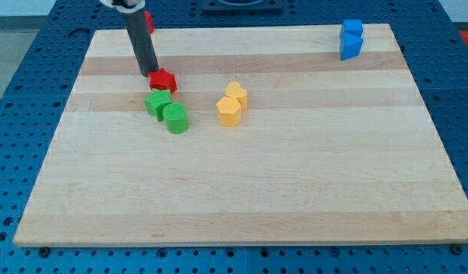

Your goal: Point your arm to blue triangle

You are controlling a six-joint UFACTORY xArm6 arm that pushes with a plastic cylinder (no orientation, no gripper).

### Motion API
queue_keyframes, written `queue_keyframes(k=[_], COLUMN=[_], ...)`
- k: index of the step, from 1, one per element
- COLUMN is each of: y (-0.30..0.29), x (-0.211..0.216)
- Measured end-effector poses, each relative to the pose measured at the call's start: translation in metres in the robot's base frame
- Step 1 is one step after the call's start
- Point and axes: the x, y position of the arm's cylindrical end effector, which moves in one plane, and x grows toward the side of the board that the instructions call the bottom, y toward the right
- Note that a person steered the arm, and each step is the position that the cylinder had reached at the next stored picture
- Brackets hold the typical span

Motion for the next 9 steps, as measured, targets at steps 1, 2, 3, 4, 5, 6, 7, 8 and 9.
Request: queue_keyframes(k=[1,2,3,4,5,6,7,8,9], y=[0.005,0.033,0.052,0.047,0.014,0.003,-0.016,-0.032,-0.064], x=[-0.013,-0.013,-0.013,-0.013,-0.013,-0.013,0.01,0.016,0.01])
